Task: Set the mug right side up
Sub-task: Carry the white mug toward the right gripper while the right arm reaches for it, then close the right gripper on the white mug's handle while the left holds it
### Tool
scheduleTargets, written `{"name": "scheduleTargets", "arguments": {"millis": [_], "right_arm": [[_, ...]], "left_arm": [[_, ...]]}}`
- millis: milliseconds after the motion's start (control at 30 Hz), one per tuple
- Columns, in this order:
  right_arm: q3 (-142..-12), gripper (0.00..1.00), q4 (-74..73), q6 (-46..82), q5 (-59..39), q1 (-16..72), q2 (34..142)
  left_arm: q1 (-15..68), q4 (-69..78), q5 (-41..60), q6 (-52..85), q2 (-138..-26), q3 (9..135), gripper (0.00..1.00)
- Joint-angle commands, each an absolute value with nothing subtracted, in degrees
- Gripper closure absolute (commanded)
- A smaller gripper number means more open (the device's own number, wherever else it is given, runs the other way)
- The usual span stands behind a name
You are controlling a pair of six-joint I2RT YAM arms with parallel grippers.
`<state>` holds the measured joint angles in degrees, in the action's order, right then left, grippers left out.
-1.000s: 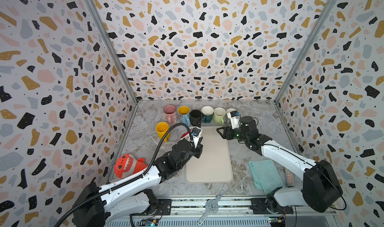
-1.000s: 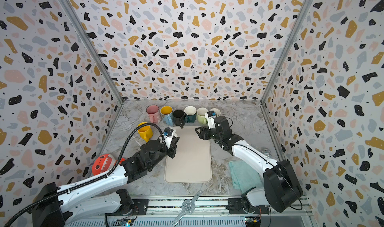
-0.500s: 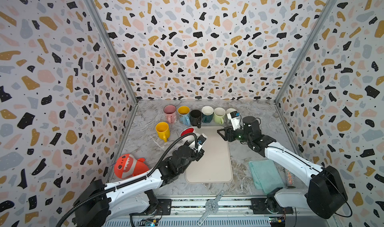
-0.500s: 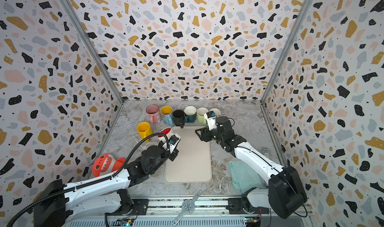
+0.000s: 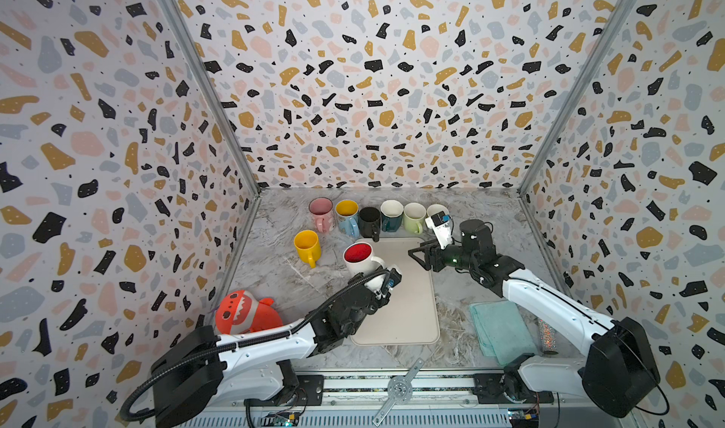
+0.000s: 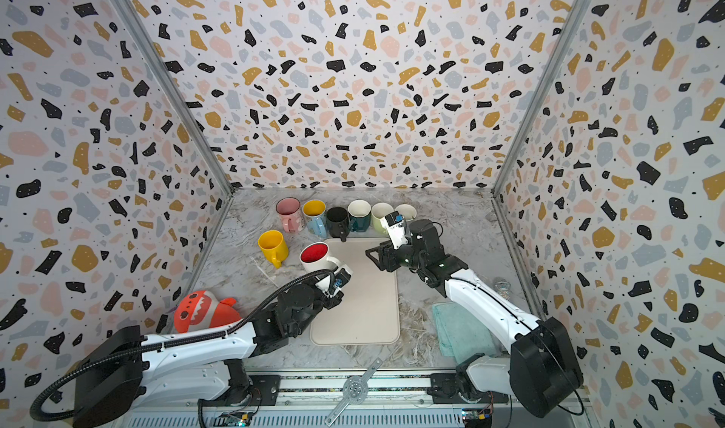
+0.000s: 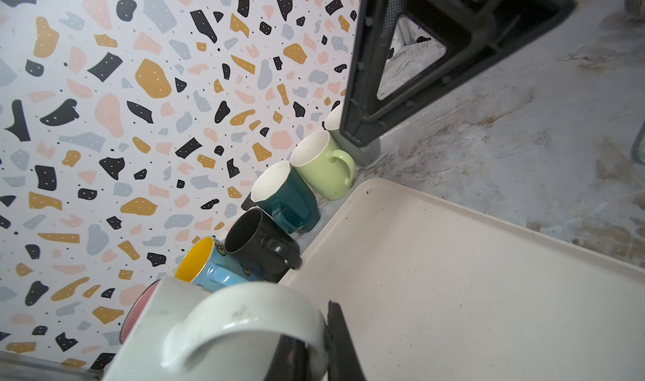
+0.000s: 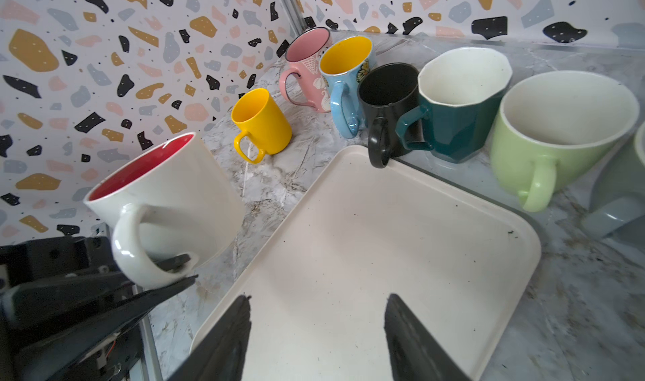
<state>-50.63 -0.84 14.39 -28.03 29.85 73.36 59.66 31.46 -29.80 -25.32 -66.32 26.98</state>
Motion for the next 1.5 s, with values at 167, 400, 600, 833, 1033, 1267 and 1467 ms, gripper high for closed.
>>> {"name": "scheduleTargets", "arguments": {"millis": [167,400,600,833,1033,1267,1467], "right_arm": [[-54.18,0.32,-1.14,9.87,-36.4,30.65,73.66],[-56.61,0.27,0.2,5.73,-37.95,33.46,75.9],[-58.13,0.24,3.14,2.6,-39.89,35.2,77.25],[-60.08,0.24,8.59,-2.14,-40.69,37.61,78.98],[-60.55,0.24,9.97,-3.43,-40.73,38.91,80.16],[-60.64,0.27,10.23,-3.48,-40.45,39.16,81.59],[-59.96,0.38,8.97,-2.68,-39.87,39.22,81.55]], "left_arm": [[63.48,47.46,-37.31,-36.9,-68.38,24.87,1.0],[67.35,54.17,-43.69,-45.96,-73.06,23.4,1.0],[67.77,53.91,-42.58,-46.48,-73.4,23.4,1.0],[67.85,51.72,-41.3,-47.37,-73.48,24.17,1.0],[68.03,50.02,-40.69,-47.2,-73.54,24.79,1.0],[69.03,48.87,-40.6,-47.52,-74.51,25.84,1.0],[70.33,49.11,-42.11,-48.56,-75.66,26.45,1.0]]}}
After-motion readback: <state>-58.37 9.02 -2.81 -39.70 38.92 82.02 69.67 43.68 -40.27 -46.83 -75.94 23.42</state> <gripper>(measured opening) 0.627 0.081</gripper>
